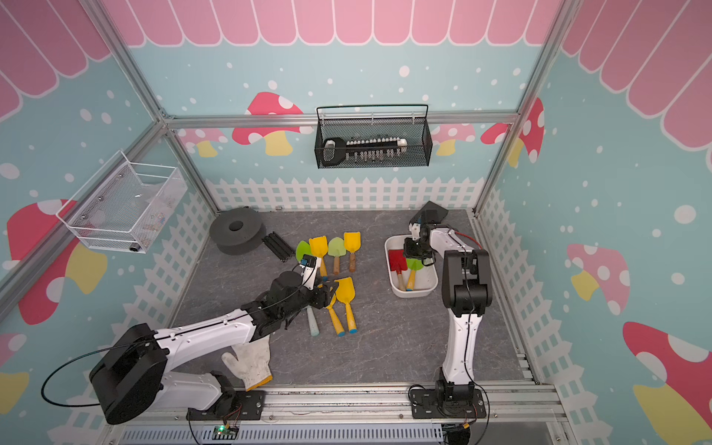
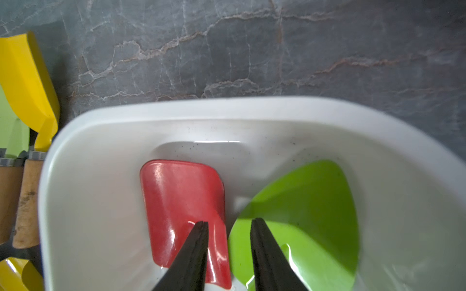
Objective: Take the shovel out of the storage box
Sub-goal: Pick up the shovel from the storage box.
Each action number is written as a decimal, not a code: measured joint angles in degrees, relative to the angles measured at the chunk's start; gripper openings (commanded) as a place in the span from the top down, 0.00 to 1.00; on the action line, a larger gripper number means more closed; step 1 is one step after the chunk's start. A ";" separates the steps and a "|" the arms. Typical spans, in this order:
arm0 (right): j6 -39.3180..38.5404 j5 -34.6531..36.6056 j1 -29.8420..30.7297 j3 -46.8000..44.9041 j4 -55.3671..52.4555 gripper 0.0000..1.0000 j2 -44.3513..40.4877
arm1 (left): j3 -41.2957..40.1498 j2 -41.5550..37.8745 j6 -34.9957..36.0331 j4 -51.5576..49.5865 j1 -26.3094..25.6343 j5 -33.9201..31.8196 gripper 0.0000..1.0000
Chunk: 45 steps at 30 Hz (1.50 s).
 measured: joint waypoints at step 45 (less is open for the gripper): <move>-0.55 -11.69 -1.84 1.16 4.15 1.00 2.84 | -0.02 0.00 0.04 -0.04 0.00 -1.11 0.32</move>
